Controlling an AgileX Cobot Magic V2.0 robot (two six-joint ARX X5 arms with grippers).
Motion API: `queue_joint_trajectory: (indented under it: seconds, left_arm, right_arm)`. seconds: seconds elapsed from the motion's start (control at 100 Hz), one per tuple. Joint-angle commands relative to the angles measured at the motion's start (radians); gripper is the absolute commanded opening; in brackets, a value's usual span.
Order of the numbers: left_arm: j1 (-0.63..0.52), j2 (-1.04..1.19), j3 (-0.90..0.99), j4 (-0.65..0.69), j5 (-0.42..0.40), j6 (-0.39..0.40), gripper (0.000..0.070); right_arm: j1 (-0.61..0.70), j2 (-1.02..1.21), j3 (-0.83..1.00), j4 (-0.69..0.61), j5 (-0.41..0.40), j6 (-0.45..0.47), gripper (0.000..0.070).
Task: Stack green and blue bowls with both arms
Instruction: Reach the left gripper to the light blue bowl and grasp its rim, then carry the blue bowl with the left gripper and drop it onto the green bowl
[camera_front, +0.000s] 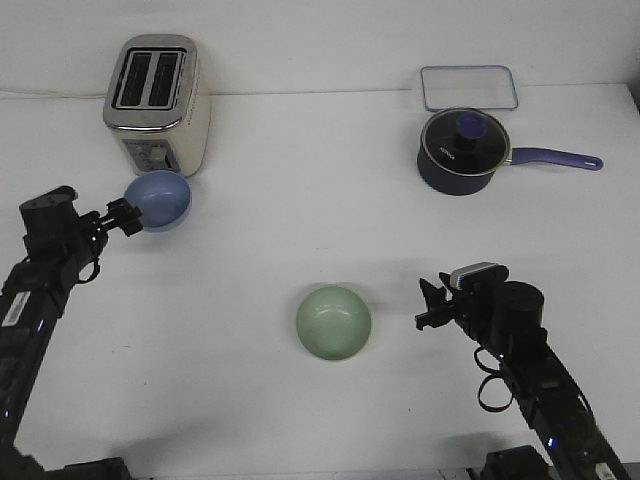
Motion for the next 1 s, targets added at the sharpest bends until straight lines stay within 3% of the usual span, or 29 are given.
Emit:
queue_joint_trajectory:
  seconds: [0.0, 0.22, 0.47, 0.52, 0.56, 0.6, 0.64, 0.67, 0.76, 0.99]
  left_arm:
    - [0.013, 0.071, 0.040, -0.011, 0.019, 0.024, 0.0560]
    - [0.037, 0.291, 0.152, -0.032, 0.083, 0.034, 0.0561]
    - [0.033, 0.441, 0.269, -0.048, 0.083, 0.036, 0.0550]
    - [0.032, 0.454, 0.281, -0.048, 0.083, 0.035, 0.0509]
    - [0.032, 0.455, 0.283, -0.046, 0.083, 0.036, 0.0420]
    - [0.031, 0.455, 0.283, -0.046, 0.084, 0.041, 0.0280]
    - [0.031, 0.455, 0.283, -0.049, 0.092, 0.054, 0.0090]
    - [0.031, 0.455, 0.283, -0.054, 0.101, 0.055, 0.0000]
    - [0.031, 0.455, 0.283, -0.084, 0.158, 0.058, 0.0012]
    - [0.032, 0.371, 0.283, -0.153, 0.183, 0.101, 0.0012]
  right_arm:
    - [0.002, 0.001, 0.004, 0.011, -0.015, 0.008, 0.0283]
    - [0.002, 0.001, 0.004, 0.016, -0.014, 0.008, 0.0283]
    - [0.002, 0.001, 0.004, 0.017, -0.014, 0.008, 0.0282]
    - [0.002, 0.001, 0.004, 0.017, -0.014, 0.008, 0.0283]
    - [0.002, 0.001, 0.004, 0.017, -0.014, 0.008, 0.0283]
    - [0.002, 0.001, 0.004, 0.017, -0.014, 0.008, 0.0282]
    - [0.002, 0.001, 0.004, 0.017, -0.014, 0.008, 0.0282]
    - [0.002, 0.001, 0.004, 0.018, -0.014, 0.008, 0.0283]
    - [0.002, 0.001, 0.004, 0.018, -0.014, 0.008, 0.0282]
    - [0.002, 0.001, 0.004, 0.018, -0.015, 0.008, 0.0282]
